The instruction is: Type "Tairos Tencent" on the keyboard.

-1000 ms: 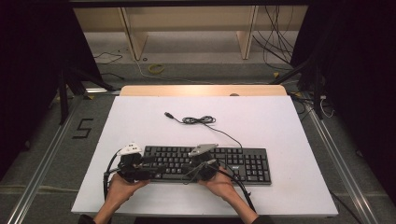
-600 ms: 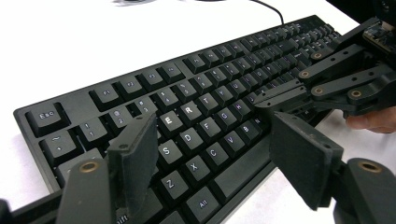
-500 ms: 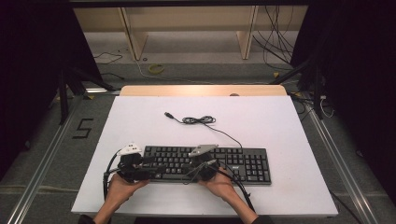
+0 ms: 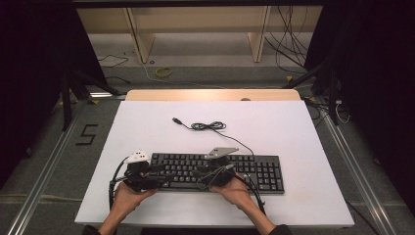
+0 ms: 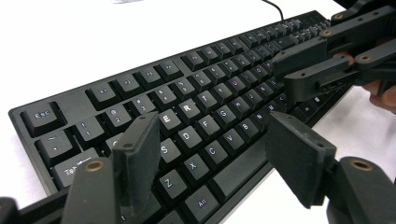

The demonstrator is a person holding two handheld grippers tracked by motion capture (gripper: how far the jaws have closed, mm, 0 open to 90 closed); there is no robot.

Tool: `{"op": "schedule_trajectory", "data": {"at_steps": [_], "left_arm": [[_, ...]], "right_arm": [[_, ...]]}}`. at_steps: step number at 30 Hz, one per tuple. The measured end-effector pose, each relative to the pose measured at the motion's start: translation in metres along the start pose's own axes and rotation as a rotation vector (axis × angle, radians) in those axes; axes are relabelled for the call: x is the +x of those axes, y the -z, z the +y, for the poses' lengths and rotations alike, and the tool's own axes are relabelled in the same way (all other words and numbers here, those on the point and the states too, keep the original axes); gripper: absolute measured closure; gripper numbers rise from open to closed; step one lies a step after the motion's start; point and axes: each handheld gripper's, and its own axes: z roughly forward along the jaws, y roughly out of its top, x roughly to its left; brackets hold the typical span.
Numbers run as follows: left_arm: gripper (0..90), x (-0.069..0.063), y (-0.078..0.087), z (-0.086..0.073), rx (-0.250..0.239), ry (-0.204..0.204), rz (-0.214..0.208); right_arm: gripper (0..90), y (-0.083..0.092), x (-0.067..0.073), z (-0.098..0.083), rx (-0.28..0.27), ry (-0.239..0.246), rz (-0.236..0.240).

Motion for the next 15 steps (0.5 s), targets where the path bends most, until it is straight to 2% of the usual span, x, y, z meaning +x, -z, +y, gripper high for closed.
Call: {"op": "schedule_trajectory", "data": {"at_steps": [1, 5, 6, 10, 15], "left_arm": [[38.7, 0.000, 0.000, 0.000, 0.002, 0.001, -0.005], [43.1, 0.001, 0.000, 0.000, 0.009, 0.006, -0.006], [45.3, 0.001, 0.000, 0.000, 0.011, 0.008, -0.007], [52.2, 0.000, -0.001, 0.000, 0.017, 0.008, -0.009], [61.1, 0.000, -0.002, 0.000, 0.043, -0.005, -0.015]], "right_arm": [[65.8, 0.002, 0.000, 0.000, -0.004, -0.002, 0.005], [60.1, 0.005, 0.000, 0.000, -0.010, -0.006, 0.011], [55.6, 0.007, -0.001, 0.001, -0.013, -0.015, 0.013], [49.6, 0.011, -0.001, 0.001, -0.023, -0.018, 0.003], [46.5, 0.015, -0.003, 0.001, -0.031, -0.023, -0.011]]}}
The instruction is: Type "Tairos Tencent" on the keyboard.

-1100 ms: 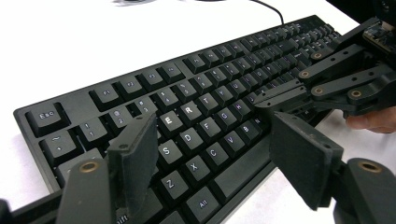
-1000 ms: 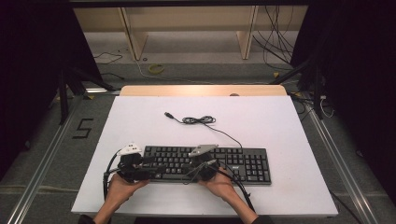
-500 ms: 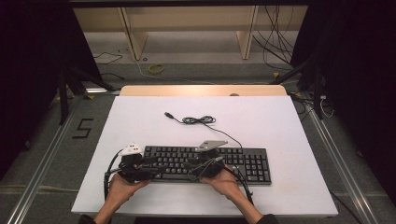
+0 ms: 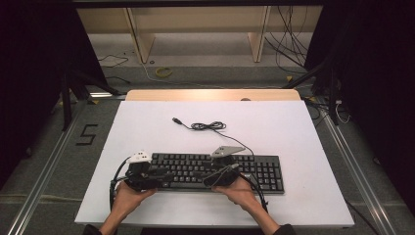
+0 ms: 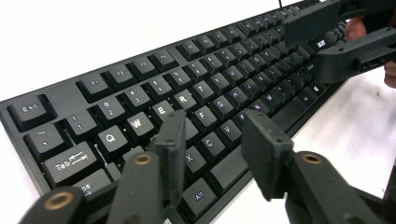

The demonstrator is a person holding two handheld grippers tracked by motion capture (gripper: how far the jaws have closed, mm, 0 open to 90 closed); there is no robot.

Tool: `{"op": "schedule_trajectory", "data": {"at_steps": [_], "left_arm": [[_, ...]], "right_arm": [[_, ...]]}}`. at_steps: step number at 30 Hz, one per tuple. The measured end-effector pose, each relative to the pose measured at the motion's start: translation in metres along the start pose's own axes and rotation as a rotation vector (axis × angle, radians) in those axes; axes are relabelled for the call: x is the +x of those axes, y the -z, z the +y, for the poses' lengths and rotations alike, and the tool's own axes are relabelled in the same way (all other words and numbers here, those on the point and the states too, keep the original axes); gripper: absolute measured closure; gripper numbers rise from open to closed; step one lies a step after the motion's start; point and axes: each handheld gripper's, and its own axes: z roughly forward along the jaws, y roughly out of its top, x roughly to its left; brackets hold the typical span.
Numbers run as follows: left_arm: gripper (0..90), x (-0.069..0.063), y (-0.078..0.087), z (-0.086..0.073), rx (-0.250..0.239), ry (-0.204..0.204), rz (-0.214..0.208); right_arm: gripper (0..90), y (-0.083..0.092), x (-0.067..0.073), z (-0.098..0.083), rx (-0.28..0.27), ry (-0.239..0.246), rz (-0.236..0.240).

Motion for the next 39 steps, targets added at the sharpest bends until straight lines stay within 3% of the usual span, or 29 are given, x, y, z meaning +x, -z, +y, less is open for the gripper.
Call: {"op": "schedule_trajectory", "data": {"at_steps": [18, 39], "left_arm": [[80.9, -0.006, -0.008, 0.003, 0.052, -0.053, -0.002], [89.2, -0.006, -0.023, 0.005, 0.102, -0.082, 0.010]], "right_arm": [[38.9, 0.006, 0.001, -0.004, -0.015, 0.004, -0.012], [34.9, 0.008, 0.000, -0.004, -0.016, 0.001, -0.010]]}}
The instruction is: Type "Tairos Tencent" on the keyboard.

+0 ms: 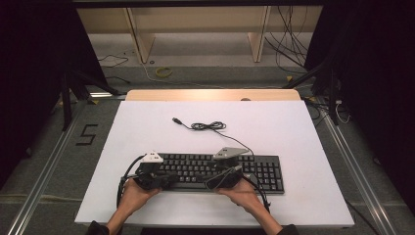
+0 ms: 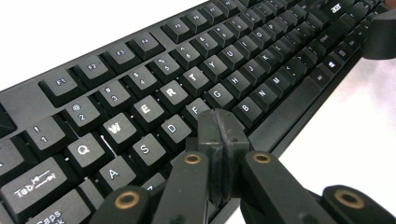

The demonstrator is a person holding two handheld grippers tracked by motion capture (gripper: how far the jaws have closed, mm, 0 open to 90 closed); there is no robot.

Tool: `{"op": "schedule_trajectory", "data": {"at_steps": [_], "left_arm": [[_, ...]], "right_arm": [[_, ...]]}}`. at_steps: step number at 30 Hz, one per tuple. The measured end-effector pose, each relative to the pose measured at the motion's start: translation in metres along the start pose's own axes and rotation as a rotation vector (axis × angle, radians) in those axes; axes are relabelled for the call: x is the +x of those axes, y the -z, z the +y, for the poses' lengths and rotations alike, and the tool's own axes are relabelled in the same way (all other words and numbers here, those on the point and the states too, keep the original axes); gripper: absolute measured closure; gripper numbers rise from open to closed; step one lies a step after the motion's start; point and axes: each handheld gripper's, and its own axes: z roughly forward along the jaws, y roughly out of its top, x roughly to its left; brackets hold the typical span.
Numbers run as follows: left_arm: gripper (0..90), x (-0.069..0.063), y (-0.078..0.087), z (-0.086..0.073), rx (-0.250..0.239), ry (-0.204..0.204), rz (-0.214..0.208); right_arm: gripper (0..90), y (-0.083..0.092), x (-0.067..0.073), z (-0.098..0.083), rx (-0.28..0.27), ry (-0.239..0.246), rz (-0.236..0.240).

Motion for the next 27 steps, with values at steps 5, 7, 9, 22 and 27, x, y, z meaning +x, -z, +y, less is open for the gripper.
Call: {"op": "schedule_trajectory", "data": {"at_steps": [5, 7, 9, 22, 27], "left_arm": [[89.2, -0.0007, -0.0035, 0.0005, 0.005, 0.008, 0.000], [89.2, -0.0001, -0.0043, 0.0007, 0.013, -0.003, 0.001], [89.2, -0.0005, -0.0052, 0.0005, 0.014, 0.002, 0.002], [89.5, 0.0001, -0.0085, -0.0013, 0.024, 0.004, 0.001], [89.4, -0.0001, -0.0083, -0.0015, 0.021, 0.004, 0.002]], "right_arm": [[34.3, 0.0003, 0.0005, -0.0002, -0.002, 0.004, 0.001], [34.3, 0.0004, 0.0006, -0.0002, -0.002, 0.004, 0.002], [34.3, 0.0006, 0.0007, -0.0002, -0.001, 0.004, 0.002], [34.6, 0.0007, 0.0011, -0.0003, 0.002, 0.001, 0.001], [34.6, 0.0006, 0.0016, -0.0004, 0.001, 0.003, 0.002]]}}
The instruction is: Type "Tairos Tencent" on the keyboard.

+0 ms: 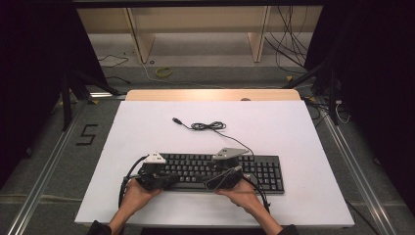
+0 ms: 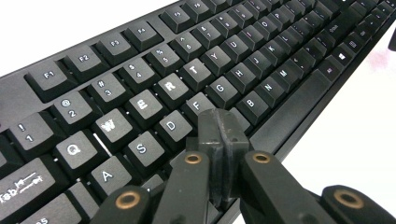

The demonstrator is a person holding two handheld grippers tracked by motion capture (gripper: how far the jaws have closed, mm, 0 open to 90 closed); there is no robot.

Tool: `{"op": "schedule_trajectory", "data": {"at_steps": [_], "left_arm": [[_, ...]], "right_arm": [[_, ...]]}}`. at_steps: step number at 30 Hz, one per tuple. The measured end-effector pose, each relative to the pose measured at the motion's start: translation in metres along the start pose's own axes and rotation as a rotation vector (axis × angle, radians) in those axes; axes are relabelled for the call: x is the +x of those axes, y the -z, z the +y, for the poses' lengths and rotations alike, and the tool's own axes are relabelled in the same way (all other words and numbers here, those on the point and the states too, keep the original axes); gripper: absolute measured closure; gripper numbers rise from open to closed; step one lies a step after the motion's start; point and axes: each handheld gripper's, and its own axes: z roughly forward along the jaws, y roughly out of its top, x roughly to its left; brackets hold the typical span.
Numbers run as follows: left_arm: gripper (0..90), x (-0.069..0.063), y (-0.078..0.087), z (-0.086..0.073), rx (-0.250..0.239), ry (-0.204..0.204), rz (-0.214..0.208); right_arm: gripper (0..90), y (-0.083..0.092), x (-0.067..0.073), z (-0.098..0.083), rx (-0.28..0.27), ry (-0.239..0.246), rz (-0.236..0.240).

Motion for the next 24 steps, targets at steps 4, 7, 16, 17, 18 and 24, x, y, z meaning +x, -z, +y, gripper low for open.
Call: {"op": "schedule_trajectory", "data": {"at_steps": [4, 7, 16, 17, 18, 24], "left_arm": [[89.3, -0.001, 0.000, 0.000, 0.000, -0.008, 0.004], [89.1, -0.001, 0.000, 0.001, -0.001, -0.006, 0.002], [81.9, -0.001, 0.007, 0.003, -0.040, 0.002, -0.013], [81.6, -0.001, 0.008, 0.003, -0.041, 0.001, -0.013], [81.0, -0.001, 0.008, 0.003, -0.045, -0.006, -0.015], [75.6, -0.002, 0.012, 0.004, -0.071, -0.010, -0.026]], "right_arm": [[34.6, 0.000, -0.001, 0.000, -0.002, 0.001, -0.001], [34.6, 0.000, -0.001, 0.000, -0.001, -0.001, 0.000], [34.6, 0.001, -0.001, 0.000, -0.006, -0.001, 0.002], [34.6, 0.001, -0.001, 0.001, -0.006, -0.002, 0.002], [34.6, 0.001, -0.001, 0.000, -0.006, -0.003, 0.002], [34.6, 0.001, -0.001, 0.000, -0.006, -0.001, 0.002]]}}
